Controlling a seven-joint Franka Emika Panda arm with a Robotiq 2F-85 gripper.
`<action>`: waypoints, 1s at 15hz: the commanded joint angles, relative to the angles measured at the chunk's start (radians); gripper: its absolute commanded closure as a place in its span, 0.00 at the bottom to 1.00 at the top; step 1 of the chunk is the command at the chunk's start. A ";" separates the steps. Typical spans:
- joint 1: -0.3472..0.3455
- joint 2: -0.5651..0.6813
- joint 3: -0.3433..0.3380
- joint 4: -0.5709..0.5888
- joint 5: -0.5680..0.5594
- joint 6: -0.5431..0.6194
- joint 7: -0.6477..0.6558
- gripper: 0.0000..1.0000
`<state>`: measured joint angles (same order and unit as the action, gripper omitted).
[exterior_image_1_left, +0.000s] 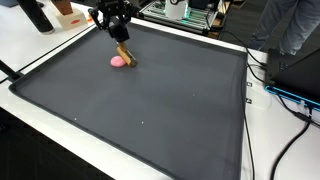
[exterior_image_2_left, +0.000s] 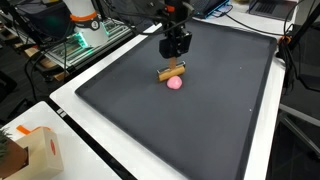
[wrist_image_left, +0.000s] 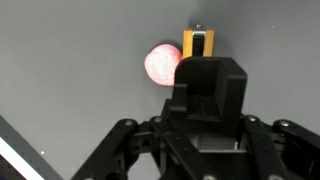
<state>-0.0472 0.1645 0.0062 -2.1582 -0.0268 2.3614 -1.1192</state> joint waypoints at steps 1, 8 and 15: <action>-0.010 0.007 0.004 -0.002 0.000 0.048 -0.015 0.76; -0.014 0.036 -0.003 0.018 -0.010 0.079 0.004 0.76; -0.017 0.057 -0.006 0.039 -0.019 0.087 0.013 0.76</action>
<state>-0.0521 0.1806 0.0043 -2.1440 -0.0274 2.3920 -1.1162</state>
